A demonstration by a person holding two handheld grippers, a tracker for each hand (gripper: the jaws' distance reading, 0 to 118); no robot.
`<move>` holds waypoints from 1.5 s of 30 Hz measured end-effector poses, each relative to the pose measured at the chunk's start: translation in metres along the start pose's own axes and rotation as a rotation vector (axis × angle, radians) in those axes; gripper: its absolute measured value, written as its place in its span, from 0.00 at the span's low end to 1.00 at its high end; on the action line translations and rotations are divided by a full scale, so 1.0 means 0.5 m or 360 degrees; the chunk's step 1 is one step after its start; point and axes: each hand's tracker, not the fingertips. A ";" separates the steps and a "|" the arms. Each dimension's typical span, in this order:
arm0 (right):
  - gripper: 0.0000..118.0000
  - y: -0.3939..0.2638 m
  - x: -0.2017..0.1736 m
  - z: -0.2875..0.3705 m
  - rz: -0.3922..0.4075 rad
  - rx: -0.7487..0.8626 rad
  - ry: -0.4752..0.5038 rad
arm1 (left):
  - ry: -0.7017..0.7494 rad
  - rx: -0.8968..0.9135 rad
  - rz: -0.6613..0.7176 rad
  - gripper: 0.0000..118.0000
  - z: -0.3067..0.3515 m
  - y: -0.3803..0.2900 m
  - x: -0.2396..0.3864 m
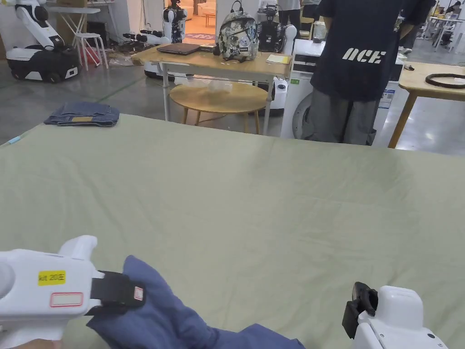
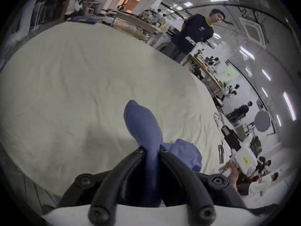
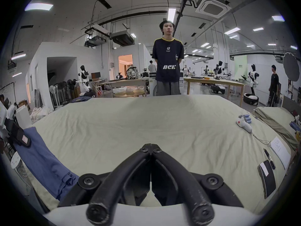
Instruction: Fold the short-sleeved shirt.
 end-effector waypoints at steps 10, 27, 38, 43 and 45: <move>0.00 -0.005 0.032 0.021 -0.0006 -0.0003 -0.0067 | -0.0171 -0.0161 -0.0268 0.03 -0.090 -0.028 0.207; 0.00 -0.019 0.072 0.043 -0.0032 -0.0039 -0.0153 | -0.0057 -0.0550 -0.0324 0.06 -0.429 -0.156 0.316; 0.00 -0.023 0.081 0.047 -0.0062 -0.0041 -0.0154 | -0.0405 -0.0446 -0.0121 0.44 -0.301 -0.083 0.270; 0.00 -0.027 0.078 0.049 -0.0075 -0.0046 -0.0145 | -0.0385 -0.0401 -0.0084 0.12 -0.317 -0.074 0.239; 0.00 -0.029 0.076 0.049 -0.0075 -0.0047 -0.0144 | -0.0373 -0.0459 -0.0068 0.08 -0.357 -0.090 0.234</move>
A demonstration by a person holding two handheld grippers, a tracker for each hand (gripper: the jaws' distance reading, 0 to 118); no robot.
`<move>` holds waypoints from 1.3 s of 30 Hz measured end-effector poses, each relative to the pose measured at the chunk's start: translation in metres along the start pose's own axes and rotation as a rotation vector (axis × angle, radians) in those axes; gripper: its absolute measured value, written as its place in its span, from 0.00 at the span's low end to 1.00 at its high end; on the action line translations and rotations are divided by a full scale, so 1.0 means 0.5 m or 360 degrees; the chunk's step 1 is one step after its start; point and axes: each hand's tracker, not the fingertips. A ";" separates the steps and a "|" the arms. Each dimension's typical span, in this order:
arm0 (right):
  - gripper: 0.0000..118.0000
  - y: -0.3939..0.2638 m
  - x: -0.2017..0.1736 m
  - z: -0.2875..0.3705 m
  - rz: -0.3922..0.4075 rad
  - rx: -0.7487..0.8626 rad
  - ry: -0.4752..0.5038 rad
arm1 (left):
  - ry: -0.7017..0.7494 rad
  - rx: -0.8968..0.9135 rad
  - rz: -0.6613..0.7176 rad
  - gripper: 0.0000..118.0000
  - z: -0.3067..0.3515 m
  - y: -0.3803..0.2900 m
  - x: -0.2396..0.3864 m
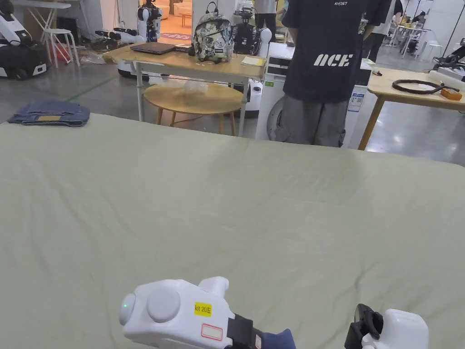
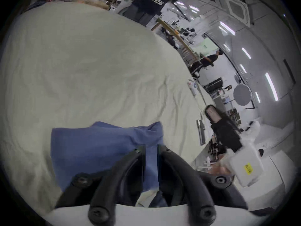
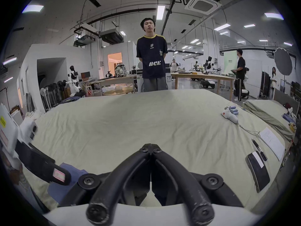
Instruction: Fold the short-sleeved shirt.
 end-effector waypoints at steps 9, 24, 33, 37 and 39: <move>0.00 -0.005 0.007 0.006 -0.0016 0.0001 0.0007 | -0.0066 -0.0173 0.0118 0.00 -0.154 -0.066 -0.028; 0.00 0.007 -0.040 -0.014 0.0014 0.0101 0.0031 | 0.0233 0.0403 -0.0281 0.00 0.060 -0.025 -0.025; 0.00 0.032 -0.081 -0.022 0.0052 0.0242 0.0037 | 0.0875 0.1312 -0.0565 0.00 0.242 -0.064 -0.028; 0.00 0.038 -0.098 -0.023 0.0087 0.0301 0.0030 | 0.1100 0.1526 -0.0688 0.00 0.260 -0.072 -0.029; 0.00 0.043 -0.105 -0.021 0.0100 0.0332 0.0022 | 0.1132 0.1692 -0.0751 0.00 0.264 -0.083 -0.026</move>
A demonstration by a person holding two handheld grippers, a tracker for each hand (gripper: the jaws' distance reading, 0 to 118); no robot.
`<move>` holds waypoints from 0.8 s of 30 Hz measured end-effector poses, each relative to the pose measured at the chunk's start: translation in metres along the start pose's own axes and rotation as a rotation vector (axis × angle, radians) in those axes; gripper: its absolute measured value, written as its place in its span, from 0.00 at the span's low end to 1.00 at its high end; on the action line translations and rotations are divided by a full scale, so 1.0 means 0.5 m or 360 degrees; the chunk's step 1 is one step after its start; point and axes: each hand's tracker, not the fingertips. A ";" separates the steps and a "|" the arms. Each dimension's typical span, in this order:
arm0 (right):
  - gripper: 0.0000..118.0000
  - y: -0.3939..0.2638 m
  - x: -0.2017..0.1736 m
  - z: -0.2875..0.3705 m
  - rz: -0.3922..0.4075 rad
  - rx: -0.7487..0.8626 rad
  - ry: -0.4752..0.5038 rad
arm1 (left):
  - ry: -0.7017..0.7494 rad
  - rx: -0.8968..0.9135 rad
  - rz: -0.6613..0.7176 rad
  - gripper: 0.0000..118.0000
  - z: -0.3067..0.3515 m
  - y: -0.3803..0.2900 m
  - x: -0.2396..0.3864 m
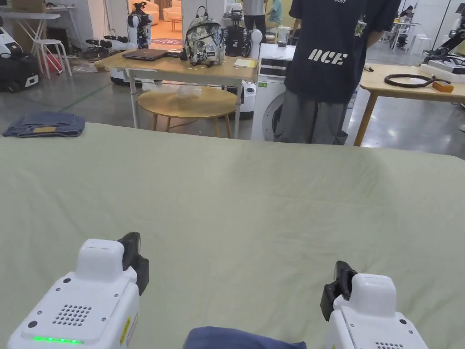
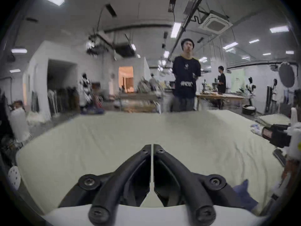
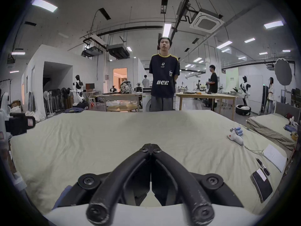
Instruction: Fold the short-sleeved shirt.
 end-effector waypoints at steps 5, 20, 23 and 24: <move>0.00 0.011 -0.006 0.004 0.0058 0.0034 -0.0005 | 0.0133 0.0017 -0.0068 0.00 -0.008 0.005 0.013; 0.00 -0.183 -0.090 0.052 0.0206 -0.0722 0.0363 | 0.0070 -0.0140 0.0087 0.00 0.016 -0.024 -0.019; 0.00 -0.218 -0.097 0.015 0.0249 -0.0781 0.0257 | 0.0054 -0.0189 0.0106 0.00 0.028 -0.035 -0.029; 0.00 -0.223 -0.097 0.007 0.0240 -0.0775 0.0254 | 0.0047 -0.0215 0.0118 0.00 0.031 -0.040 -0.033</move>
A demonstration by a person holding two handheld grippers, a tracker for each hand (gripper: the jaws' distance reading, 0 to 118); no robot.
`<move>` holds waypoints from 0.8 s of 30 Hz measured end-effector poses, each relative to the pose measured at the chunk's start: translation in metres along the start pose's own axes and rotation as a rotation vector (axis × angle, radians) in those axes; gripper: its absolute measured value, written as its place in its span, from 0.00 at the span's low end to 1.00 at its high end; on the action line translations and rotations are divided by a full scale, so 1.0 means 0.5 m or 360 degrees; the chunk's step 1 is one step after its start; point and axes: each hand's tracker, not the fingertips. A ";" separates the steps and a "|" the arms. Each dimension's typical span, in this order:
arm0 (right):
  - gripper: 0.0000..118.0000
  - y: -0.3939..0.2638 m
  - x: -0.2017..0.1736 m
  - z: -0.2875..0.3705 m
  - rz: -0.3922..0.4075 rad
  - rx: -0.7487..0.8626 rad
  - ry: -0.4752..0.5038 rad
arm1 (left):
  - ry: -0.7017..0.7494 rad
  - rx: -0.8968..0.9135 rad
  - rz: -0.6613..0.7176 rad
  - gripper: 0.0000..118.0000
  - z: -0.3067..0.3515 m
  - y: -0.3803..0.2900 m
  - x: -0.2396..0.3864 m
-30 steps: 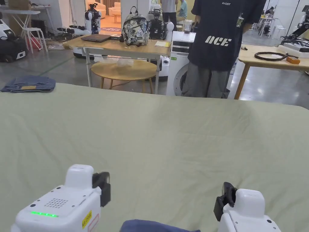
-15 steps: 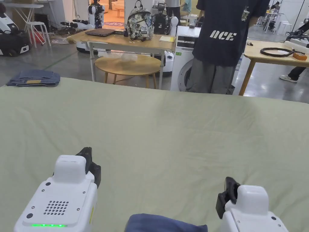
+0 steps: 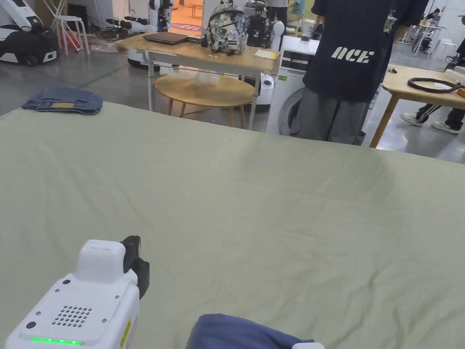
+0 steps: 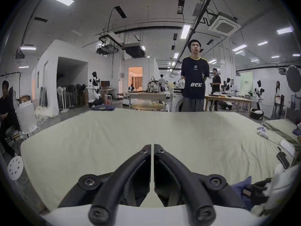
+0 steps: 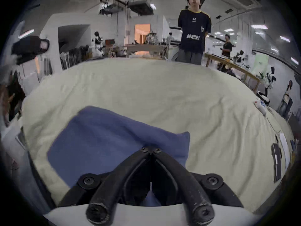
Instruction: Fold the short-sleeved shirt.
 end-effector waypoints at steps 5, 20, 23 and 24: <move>0.00 -0.004 0.002 -0.022 -0.0035 -0.0021 -0.0044 | -0.0130 -0.0292 0.0126 0.00 -0.001 -0.043 -0.028; 0.00 -0.013 0.032 -0.027 -0.0105 -0.0074 0.0010 | -0.1176 -0.1406 0.0962 0.75 -0.171 -0.170 -0.068; 0.00 -0.014 0.035 -0.028 -0.0109 -0.0076 0.0013 | -0.1305 -0.1462 0.1062 0.76 -0.195 -0.188 -0.042; 0.00 -0.015 0.034 -0.027 -0.0108 -0.0076 0.0013 | -0.1310 -0.1503 0.1097 0.76 -0.206 -0.196 -0.033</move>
